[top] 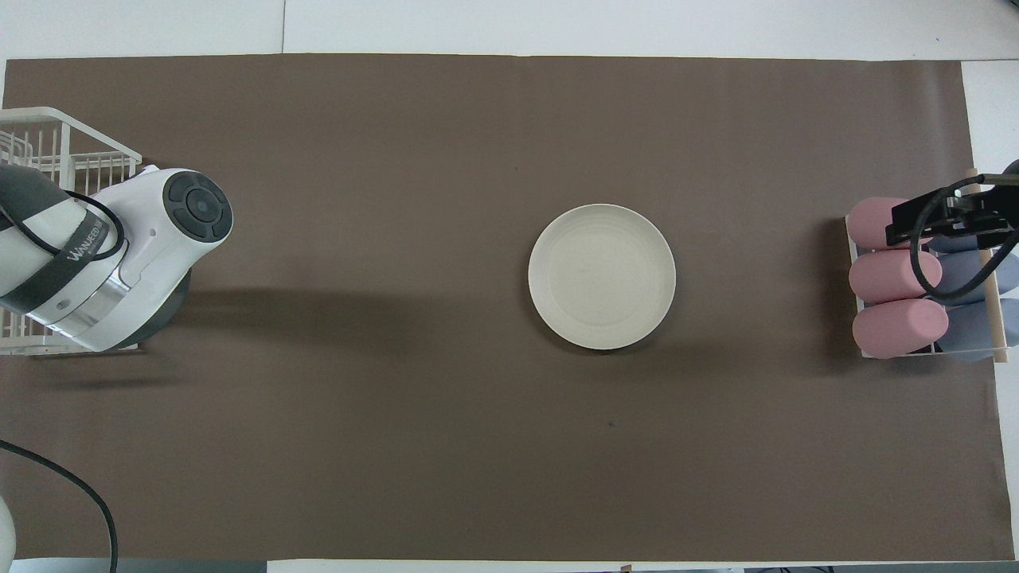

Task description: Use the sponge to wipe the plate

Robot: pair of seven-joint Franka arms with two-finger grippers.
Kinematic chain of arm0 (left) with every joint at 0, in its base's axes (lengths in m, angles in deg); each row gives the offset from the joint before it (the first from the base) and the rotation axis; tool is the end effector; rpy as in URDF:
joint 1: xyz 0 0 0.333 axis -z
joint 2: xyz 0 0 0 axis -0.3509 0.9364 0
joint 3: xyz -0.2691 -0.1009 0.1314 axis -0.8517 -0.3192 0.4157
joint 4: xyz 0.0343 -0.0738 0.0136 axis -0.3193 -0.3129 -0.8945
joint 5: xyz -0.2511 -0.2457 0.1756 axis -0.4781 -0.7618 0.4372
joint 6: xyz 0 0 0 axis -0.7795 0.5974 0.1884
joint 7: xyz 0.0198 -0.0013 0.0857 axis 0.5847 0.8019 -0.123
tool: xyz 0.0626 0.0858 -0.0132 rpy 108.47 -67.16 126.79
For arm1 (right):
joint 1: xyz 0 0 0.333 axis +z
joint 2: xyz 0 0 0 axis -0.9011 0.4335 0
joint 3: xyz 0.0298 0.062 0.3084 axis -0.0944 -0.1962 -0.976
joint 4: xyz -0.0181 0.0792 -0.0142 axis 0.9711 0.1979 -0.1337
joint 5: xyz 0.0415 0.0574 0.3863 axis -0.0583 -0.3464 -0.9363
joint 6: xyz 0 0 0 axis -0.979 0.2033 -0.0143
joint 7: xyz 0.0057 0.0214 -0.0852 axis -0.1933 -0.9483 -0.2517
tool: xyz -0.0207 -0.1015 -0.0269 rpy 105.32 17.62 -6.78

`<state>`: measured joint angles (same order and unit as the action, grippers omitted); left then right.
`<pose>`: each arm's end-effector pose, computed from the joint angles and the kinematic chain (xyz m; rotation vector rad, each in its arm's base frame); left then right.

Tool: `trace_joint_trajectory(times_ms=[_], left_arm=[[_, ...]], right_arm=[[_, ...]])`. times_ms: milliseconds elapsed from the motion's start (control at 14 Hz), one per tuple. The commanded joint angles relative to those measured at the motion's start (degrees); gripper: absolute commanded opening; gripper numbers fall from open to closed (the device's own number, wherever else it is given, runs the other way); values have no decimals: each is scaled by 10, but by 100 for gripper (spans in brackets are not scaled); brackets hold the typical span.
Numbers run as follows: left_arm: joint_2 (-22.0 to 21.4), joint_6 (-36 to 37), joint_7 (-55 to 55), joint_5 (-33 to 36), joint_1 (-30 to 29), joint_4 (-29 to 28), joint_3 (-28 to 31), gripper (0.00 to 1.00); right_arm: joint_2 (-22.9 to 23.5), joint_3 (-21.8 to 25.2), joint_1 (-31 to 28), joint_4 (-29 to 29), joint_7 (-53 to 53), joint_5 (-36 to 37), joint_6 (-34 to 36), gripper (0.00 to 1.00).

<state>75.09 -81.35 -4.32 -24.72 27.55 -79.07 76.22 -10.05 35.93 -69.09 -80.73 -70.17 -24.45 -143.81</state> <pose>0.5724 -0.0259 0.3985 -2.1322 -0.0515 -0.0804 0.5641 -0.0288 0.5991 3.1371 -0.0980 -0.0949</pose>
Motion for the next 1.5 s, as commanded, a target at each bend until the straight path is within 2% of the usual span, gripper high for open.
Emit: trace_joint_trajectory(times_ms=[0,429,571,714,857,1000,1286,1429], left_arm=[[-10,-8,-1,-68,-7,30,-2,100],[-17,46,7,-277,-9,147,2,100],[-37,57,34,-358,-30,174,5,100],[-70,71,107,-433,-59,176,5,100],[-91,108,178,-466,-70,177,5,100],[-107,144,221,-532,-73,181,7,100],[-103,215,224,-606,-66,243,10,100],[-100,242,253,-629,-48,252,19,100]], right_arm=[[-3,-2,-1,1,-15,3,5,100],[-3,-2,-1,1,-15,4,6,100],[-3,-3,-1,1,-15,3,8,100],[-3,-3,-1,1,-15,3,8,100],[-3,-3,-1,1,-15,3,8,100],[-3,-2,-1,1,-15,3,8,100],[-3,-3,-1,1,-15,3,7,100],[-3,-2,-1,1,-15,3,7,100]])
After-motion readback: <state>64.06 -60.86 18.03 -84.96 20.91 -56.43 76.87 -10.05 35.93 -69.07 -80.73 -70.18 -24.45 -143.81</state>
